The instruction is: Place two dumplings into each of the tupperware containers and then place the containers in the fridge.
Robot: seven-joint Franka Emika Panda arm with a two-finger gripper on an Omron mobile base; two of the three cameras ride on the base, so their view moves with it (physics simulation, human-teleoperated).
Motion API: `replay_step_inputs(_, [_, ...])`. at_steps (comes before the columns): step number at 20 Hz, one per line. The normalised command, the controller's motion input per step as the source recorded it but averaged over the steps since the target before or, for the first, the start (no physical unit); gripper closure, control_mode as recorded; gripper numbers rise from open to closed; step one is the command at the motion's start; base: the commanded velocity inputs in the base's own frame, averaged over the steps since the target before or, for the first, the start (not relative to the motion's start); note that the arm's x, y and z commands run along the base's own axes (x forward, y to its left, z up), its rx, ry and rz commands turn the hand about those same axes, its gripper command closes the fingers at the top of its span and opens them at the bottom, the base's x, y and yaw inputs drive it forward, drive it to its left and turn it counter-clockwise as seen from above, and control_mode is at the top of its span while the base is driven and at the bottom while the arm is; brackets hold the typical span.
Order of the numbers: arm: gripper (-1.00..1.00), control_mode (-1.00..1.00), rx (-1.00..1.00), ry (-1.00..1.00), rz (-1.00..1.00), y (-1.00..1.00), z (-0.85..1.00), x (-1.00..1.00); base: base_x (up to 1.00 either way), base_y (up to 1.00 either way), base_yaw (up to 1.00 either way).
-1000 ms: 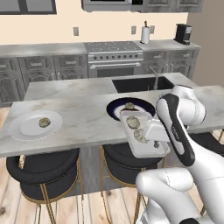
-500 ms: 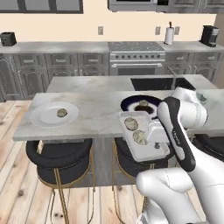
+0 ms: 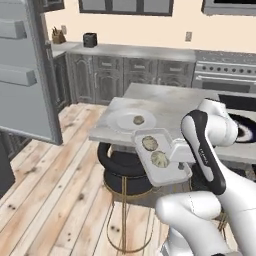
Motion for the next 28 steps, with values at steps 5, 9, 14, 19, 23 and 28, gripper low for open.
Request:
replay_step_inputs(5, [1.00, 1.00, 0.00, 0.00, 0.00, 0.00, 0.00, 0.00, 0.64, 0.85, 0.41])
replay_step_inputs(9, [1.00, 1.00, 0.00, 0.00, 0.00, 0.00, 0.00, 0.00, 0.78, 0.63, 0.35])
replay_step_inputs(14, [1.00, 1.00, 0.00, 0.00, 0.00, 0.00, 0.00, 0.00, 0.83, 0.35, 0.25])
replay_step_inputs(19, [1.00, 1.00, 0.00, 0.00, 0.00, 0.00, 0.00, 0.00, 0.65, 0.14, 0.29])
replay_step_inputs(23, [1.00, 1.00, 0.00, 0.00, 0.00, 0.00, 0.00, 0.00, 0.53, 0.16, 0.47])
replay_step_inputs(28, [1.00, 1.00, 0.00, 0.00, 0.00, 0.00, 0.00, 0.00, 0.75, 0.05, 0.52])
